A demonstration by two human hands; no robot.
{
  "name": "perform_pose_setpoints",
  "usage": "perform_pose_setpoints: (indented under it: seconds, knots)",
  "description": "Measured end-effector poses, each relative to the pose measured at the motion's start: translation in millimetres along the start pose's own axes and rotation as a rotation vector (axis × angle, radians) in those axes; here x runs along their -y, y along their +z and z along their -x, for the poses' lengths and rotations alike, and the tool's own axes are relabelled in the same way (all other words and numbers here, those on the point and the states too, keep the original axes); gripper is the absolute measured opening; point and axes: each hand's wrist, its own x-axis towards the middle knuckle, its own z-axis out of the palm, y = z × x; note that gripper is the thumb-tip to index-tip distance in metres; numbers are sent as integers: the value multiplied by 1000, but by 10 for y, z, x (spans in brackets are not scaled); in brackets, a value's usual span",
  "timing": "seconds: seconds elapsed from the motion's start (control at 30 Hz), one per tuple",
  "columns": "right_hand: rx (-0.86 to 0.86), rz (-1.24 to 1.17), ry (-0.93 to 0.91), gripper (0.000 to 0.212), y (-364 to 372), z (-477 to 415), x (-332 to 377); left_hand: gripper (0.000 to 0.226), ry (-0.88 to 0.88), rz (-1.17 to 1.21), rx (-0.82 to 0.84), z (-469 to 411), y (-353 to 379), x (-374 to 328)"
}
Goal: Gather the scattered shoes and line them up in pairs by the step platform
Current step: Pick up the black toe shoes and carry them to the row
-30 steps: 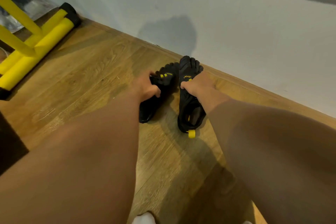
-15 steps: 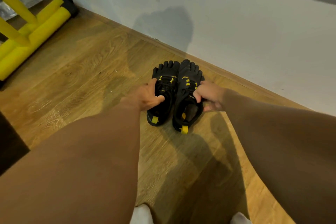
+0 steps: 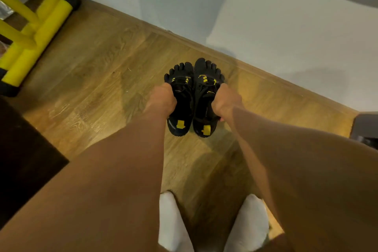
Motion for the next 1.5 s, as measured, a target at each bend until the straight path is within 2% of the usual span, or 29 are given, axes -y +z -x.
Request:
perform_pose_setpoints:
  seconds: [0.1,0.23,0.5,0.57,0.63,0.7,0.77,0.83,0.93,1.03,1.27,1.4,1.5]
  knots:
    - [33,66,-9,9,-474,473,77,23,-17,20,26,522,-299,-121]
    - [75,119,3,10,-1337,1242,265,23,21,-110,39,1333,-1027,-561]
    - [57,121,69,15,-3679,3316,647,24,74,-4,51,3460,-2808,-1670]
    - [37,107,101,13,-4225,3811,669,24,130,9,56,3916,-3184,-1984]
    - [27,103,128,3,-4691,4264,669,26,224,-32,46,4297,-3500,-2292]
    - [4,65,172,11,-5045,4692,613,29,341,-129,24,4663,-3739,-2576]
    - [-79,-1,229,19,-5336,5104,512,32,455,-212,-5,5003,-3924,-2893]
    - [-193,-52,276,6,-5557,5540,382,28,550,-254,-13,5349,-4041,-3158]
    - [-392,-123,335,20,-5801,6195,93,16,695,-274,-36,5929,-4074,-3502]
    - [-522,-225,445,18,-5899,6883,-314,13,843,-277,-19,6577,-3939,-3773]
    - [-692,-361,750,8,-5665,8611,-1439,4,1208,-367,74,8381,-3006,-4161]
    - [-729,-417,923,16,-5296,9779,-2142,22,1370,-428,120,9533,-2251,-4030]
    - [-739,-485,1060,13,-4916,10699,-2608,21,1465,-482,176,10460,-1698,-3787]
